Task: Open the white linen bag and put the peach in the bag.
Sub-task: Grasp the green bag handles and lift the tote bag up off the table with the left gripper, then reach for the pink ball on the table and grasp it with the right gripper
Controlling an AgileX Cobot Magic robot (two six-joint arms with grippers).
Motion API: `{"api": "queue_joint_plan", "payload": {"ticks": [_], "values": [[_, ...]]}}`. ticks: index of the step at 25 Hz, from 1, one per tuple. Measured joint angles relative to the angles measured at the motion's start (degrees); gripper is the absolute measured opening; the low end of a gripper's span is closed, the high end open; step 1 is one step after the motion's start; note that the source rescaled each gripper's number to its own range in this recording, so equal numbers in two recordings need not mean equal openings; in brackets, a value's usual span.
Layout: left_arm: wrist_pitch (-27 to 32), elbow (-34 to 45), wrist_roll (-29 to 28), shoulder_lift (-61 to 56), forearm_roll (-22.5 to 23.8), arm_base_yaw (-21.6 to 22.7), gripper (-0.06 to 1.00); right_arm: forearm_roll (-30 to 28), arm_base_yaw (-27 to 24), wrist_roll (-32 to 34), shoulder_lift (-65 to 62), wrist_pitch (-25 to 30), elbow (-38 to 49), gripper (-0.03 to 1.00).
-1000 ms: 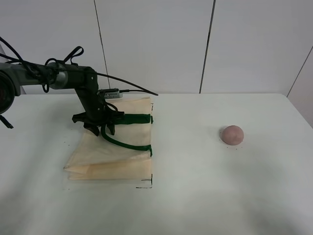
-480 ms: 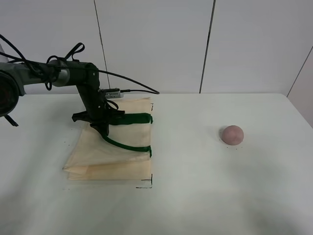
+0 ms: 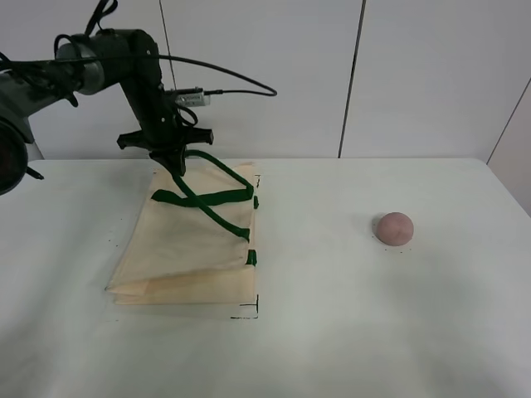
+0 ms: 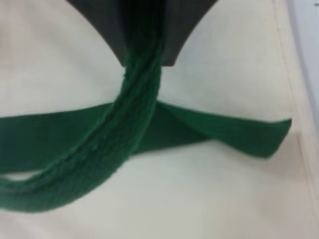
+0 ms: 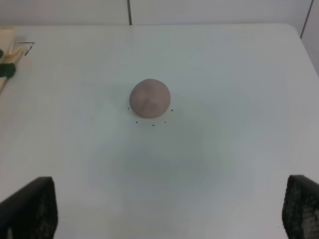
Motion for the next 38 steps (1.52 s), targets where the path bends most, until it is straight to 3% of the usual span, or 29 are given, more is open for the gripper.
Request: {"api": "queue_joint_plan", "payload": {"ticks": [13,21,31,38], "values": [[0.1,-0.6,2.0,-15.5,-0.4,0.0,0.0,0.0,0.0,0.0,0.0,0.0,0.0,1.0],[0.2,-0.7,3.4,-19.3,-2.7,0.0,0.0,0.3,0.0,0.0,2.9,-0.2,-0.6,1.0],[0.2,-0.6,3.5,-22.2,-4.6,0.0,0.0,2.1,0.0,-0.5,44.7,-9.7,-15.6,1.0],[0.2,-0.5,3.6,-22.1,-6.3,0.0,0.0,4.5,0.0,-5.4,78.3,-14.8,-30.5,1.0]]}}
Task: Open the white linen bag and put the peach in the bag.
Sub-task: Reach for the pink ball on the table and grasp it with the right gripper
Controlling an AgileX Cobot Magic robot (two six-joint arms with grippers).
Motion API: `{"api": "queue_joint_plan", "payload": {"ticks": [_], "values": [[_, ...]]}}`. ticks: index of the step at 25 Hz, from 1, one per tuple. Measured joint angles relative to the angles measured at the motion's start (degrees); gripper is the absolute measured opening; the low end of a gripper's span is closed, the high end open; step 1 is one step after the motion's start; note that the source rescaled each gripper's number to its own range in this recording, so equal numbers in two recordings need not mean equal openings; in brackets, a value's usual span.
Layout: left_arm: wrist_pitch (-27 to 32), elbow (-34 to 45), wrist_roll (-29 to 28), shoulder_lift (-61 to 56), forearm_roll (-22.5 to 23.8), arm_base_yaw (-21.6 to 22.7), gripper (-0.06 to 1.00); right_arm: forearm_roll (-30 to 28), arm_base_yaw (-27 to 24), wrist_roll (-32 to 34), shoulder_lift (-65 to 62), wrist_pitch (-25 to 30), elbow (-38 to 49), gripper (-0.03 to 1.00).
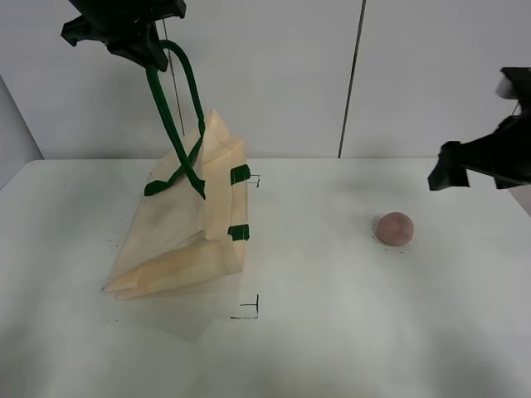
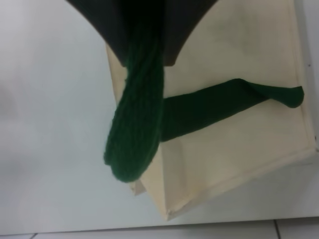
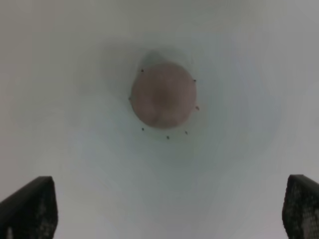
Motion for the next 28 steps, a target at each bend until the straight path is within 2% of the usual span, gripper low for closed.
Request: {"api": "queue_joint_plan", "payload": {"ticks": [6,13,20,26,28], "values": [[0.0,0.0,0.1,0.0,-0.1,0.0,0.0,4.1,0.0,-3.4,21.0,-0.4,-10.9,1.0],[0.0,0.0,0.1,0.0,-0.3,0.0,0.0,4.8,0.0,-3.8,35.8,-4.8,-16.9,1.0],[0.0,0.0,0.2,0.0,-0.3,0.0,0.0,4.7,1.6,-5.4,43.9,-6.6,-19.0,1.0],[0.0,0.0,0.2,0.0,-0.3,0.0,0.0,2.1,1.6,-2.3,44.6,-7.9,-19.2,1.0],[0.0,0.0,0.2,0.0,-0.3,0.0,0.0,1.6,1.5,-2.1,44.6,-7.8,-19.2,0.92]]}}
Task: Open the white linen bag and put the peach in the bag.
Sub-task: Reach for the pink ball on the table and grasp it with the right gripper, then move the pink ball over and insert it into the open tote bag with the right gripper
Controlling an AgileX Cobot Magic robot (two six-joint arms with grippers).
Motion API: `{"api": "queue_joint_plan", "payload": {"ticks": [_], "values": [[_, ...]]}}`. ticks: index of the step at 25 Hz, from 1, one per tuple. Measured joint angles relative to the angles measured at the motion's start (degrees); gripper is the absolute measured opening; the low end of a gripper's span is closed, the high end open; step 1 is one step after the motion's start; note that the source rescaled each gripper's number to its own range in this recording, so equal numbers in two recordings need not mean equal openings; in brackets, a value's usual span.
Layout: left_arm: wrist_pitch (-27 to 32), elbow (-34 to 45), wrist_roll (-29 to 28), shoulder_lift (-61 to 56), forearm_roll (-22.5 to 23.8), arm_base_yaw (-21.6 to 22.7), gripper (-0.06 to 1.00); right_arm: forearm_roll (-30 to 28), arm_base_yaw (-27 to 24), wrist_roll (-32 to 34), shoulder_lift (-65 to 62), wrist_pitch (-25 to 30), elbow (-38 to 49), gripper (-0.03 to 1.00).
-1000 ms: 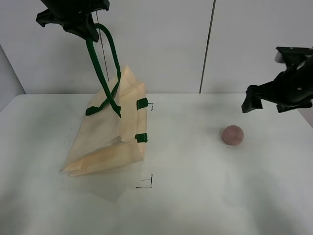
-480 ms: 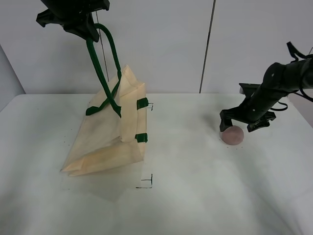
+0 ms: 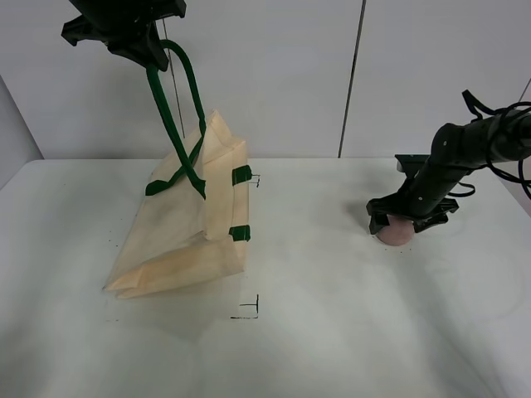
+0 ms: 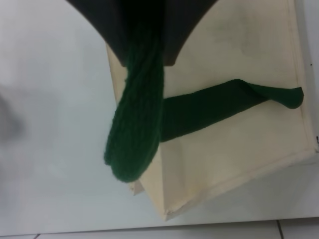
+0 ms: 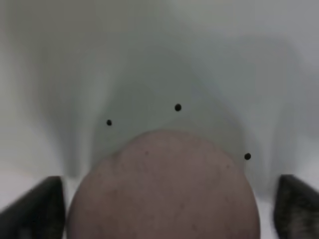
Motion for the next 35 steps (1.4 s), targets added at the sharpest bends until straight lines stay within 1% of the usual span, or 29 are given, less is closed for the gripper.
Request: {"api": "queue_joint_plan", "payload": {"ticks": [1,2,5,6,7,10,11,15,19,23,28,31,35], "values": [[0.0,0.0,0.0,0.0,0.0,0.0,0.0,-0.1,0.0,0.0,0.0,0.1,0.0,0.82],[0.0,0.0,0.0,0.0,0.0,0.0,0.0,-0.1,0.0,0.0,0.0,0.1,0.0,0.68],[0.0,0.0,0.0,0.0,0.0,0.0,0.0,-0.1,0.0,0.0,-0.1,0.4,-0.2,0.15],[0.0,0.0,0.0,0.0,0.0,0.0,0.0,-0.1,0.0,0.0,-0.3,1.0,-0.6,0.05],[0.0,0.0,0.0,0.0,0.0,0.0,0.0,0.0,0.0,0.0,-0.5,1.9,-1.0,0.01],[0.0,0.0,0.0,0.0,0.0,0.0,0.0,1.3,0.1,-1.7,-1.6,6.5,-3.3,0.0],[0.0,0.0,0.0,0.0,0.0,0.0,0.0,2.5,0.1,-2.8,-2.2,8.0,-4.6,0.0],[0.0,0.0,0.0,0.0,0.0,0.0,0.0,10.8,1.3,-8.6,-6.4,13.5,-11.5,0.0],[0.0,0.0,0.0,-0.7,0.0,0.0,0.0,19.3,4.8,-12.8,-8.2,17.1,-19.7,0.0],[0.0,0.0,0.1,-1.5,0.0,0.0,0.0,24.4,11.2,-15.6,-8.3,16.3,-23.5,0.0],[0.0,0.0,0.7,-1.8,0.0,0.0,0.0,27.6,20.7,-19.6,-7.1,11.9,-23.9,0.0],[0.0,0.0,1.0,-1.8,0.0,0.0,0.0,28.4,24.7,-21.8,-4.0,10.0,-24.1,0.0],[0.0,0.0,1.0,-1.8,0.0,0.0,0.0,30.6,27.3,-26.2,1.5,7.4,-24.1,0.0]]}}
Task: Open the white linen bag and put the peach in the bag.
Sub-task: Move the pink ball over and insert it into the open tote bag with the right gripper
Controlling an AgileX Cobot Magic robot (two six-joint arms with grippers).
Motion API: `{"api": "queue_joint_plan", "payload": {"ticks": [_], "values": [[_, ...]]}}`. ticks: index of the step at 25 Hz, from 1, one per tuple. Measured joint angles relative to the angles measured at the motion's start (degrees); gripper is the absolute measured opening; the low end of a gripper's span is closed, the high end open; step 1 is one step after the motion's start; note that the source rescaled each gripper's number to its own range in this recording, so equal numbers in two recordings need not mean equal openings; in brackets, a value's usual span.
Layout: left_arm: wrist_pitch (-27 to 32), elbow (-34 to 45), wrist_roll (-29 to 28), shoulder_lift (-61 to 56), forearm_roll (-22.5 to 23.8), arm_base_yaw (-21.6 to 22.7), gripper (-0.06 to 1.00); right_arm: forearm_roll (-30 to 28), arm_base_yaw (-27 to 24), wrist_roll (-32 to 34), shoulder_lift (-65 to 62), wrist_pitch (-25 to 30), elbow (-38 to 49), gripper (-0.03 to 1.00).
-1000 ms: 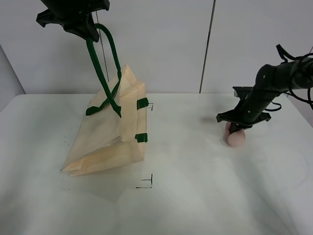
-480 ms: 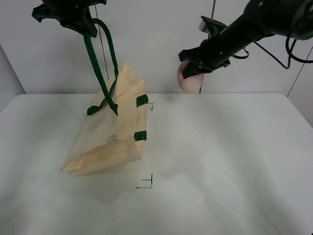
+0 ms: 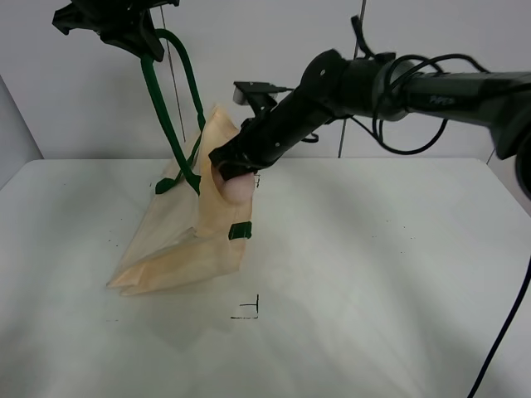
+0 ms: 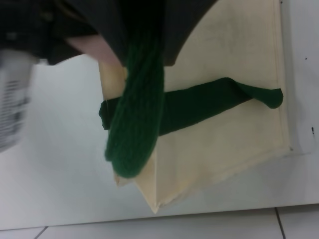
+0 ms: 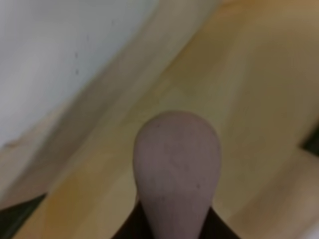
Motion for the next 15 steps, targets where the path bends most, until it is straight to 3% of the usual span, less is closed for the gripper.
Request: {"api": "queue_joint_plan", "payload": {"ticks": [10,15], "values": [[0.0,0.0,0.0,0.0,0.0,0.0,0.0,16.5,0.8,-22.8,7.6,-6.1,0.0,0.0],[0.0,0.0,0.0,0.0,0.0,0.0,0.0,21.2,2.0,-28.4,9.0,-10.1,0.0,0.0]]}}
